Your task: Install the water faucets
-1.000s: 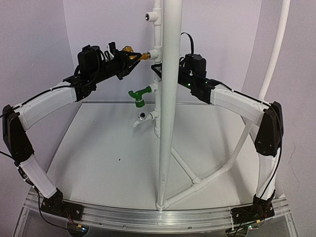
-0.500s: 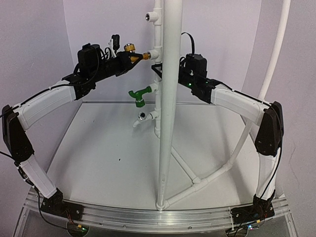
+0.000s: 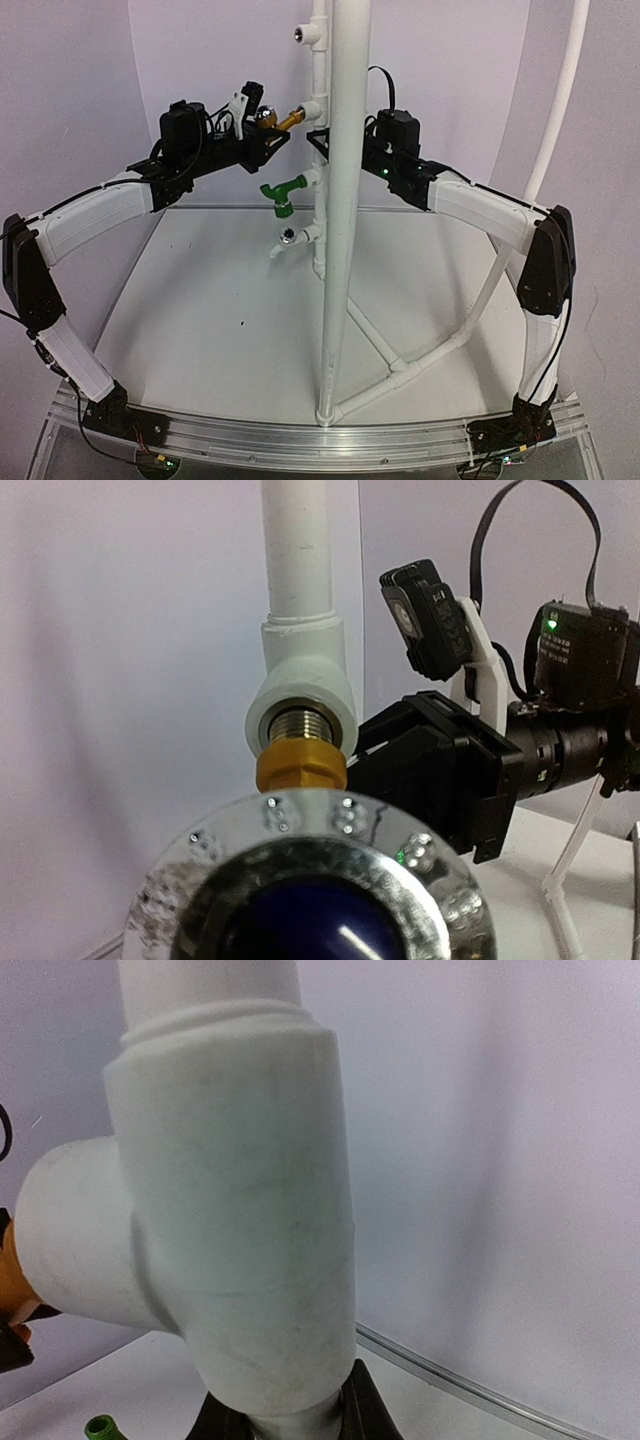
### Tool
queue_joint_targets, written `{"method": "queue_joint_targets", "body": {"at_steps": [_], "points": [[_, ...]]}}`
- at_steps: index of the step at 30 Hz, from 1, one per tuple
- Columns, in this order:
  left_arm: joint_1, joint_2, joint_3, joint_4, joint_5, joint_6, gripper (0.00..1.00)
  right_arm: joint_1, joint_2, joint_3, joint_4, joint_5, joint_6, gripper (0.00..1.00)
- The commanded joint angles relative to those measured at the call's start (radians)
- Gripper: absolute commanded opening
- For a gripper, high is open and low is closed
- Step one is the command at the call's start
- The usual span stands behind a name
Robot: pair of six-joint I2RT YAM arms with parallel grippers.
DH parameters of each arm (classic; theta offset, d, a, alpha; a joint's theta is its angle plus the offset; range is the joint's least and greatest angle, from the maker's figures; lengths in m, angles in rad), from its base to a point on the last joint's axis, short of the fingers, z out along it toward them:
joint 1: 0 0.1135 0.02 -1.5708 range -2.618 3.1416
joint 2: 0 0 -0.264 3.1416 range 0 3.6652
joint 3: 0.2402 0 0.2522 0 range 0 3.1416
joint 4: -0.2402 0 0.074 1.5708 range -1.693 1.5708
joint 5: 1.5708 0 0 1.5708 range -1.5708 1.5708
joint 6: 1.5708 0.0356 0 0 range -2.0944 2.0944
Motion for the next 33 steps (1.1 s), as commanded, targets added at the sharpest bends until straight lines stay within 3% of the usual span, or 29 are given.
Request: {"method": "queue_joint_targets", "body": {"at_steps": [1, 6, 10, 16, 24, 33], "points": [[-0.014, -0.015, -0.014, -0.057, 0.005, 0.19, 0.0, 0.07, -0.088, -0.006, 0.034, -0.258, 0.119, 0.0], [-0.015, -0.016, 0.063, -0.108, 0.006, 0.201, 0.0, 0.07, -0.088, -0.007, 0.034, -0.258, 0.111, 0.0], [-0.014, 0.014, 0.202, -0.28, 0.049, 0.168, 0.0, 0.07, -0.088, -0.011, 0.032, -0.255, 0.099, 0.0], [-0.014, 0.019, 0.278, -0.344, 0.079, 0.013, 0.0, 0.07, -0.092, -0.016, 0.032, -0.255, 0.09, 0.0], [-0.009, -0.044, 0.174, -0.329, -0.036, -0.254, 0.0, 0.064, -0.097, -0.017, 0.032, -0.248, 0.09, 0.0], [0.024, -0.041, 0.109, -0.124, 0.024, -0.811, 0.0, 0.061, -0.093, -0.019, 0.032, -0.258, 0.075, 0.0]]}}
